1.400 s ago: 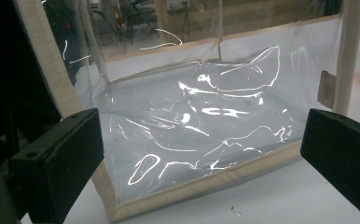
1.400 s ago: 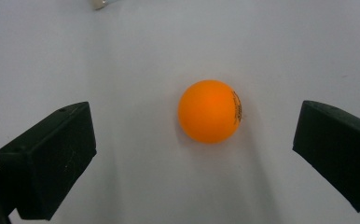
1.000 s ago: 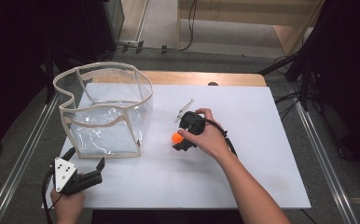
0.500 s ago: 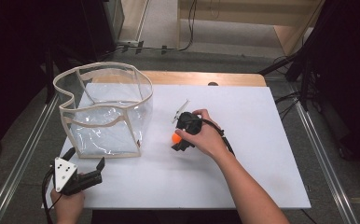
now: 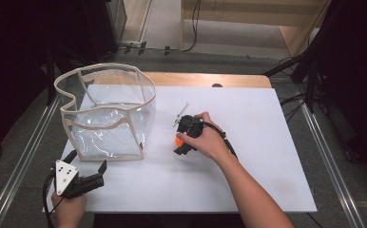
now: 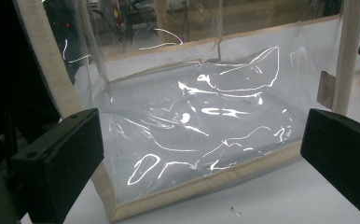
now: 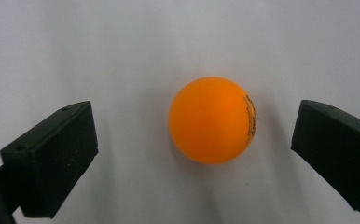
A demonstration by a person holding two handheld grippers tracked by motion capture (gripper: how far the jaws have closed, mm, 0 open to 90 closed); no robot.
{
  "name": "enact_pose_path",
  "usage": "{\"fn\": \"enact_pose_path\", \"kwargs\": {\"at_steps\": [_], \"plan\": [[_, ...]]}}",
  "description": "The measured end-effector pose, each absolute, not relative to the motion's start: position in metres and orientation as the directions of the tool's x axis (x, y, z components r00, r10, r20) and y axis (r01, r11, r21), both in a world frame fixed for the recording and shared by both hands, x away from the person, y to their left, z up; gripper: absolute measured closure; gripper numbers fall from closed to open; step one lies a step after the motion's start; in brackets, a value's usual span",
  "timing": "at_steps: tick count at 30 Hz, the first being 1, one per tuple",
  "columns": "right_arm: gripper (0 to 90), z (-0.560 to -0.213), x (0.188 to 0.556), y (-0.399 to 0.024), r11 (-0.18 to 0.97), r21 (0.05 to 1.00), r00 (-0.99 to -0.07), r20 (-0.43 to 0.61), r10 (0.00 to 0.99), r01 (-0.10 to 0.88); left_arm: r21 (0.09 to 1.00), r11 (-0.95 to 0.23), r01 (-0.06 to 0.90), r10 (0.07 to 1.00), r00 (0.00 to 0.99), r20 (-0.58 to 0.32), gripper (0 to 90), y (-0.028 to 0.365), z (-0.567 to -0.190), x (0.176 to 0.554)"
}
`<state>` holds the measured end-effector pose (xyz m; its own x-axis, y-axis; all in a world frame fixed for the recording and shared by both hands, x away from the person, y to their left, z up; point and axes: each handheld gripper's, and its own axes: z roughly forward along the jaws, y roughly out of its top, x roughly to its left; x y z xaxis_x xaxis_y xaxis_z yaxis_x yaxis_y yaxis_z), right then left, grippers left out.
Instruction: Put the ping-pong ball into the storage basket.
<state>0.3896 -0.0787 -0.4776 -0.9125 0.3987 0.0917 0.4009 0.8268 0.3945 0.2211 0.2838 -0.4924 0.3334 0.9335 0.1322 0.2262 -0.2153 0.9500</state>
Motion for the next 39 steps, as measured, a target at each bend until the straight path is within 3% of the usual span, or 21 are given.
{"fn": "enact_pose_path", "kwargs": {"at_steps": [7, 10, 22, 39], "plan": [[5.6, -0.4785, 0.3895, -0.0755, 0.827, 0.388, -0.909, 0.087, 0.407, 0.407, 0.95, -0.214, 0.225, 0.933, 0.334, 0.131, 0.0, 0.2838, -0.4925, 0.2214], [18.2, -0.4786, 0.3901, -0.0753, 0.831, 0.379, -0.909, 0.072, 0.412, 0.406, 0.951, -0.213, 0.226, 0.934, 0.334, 0.13, 0.0, 0.2839, -0.4925, 0.2214], [36.6, -0.4793, 0.392, -0.075, 0.833, 0.374, -0.908, 0.065, 0.414, 0.407, 0.95, -0.213, 0.227, 0.933, 0.335, 0.129, 0.0, 0.284, -0.4924, 0.2215], [47.9, -0.4773, 0.3916, -0.073, 0.83, 0.386, -0.909, 0.06, 0.413, 0.403, 0.949, -0.218, 0.229, 0.933, 0.334, 0.133, 0.0, 0.2839, -0.4923, 0.2215]]}}
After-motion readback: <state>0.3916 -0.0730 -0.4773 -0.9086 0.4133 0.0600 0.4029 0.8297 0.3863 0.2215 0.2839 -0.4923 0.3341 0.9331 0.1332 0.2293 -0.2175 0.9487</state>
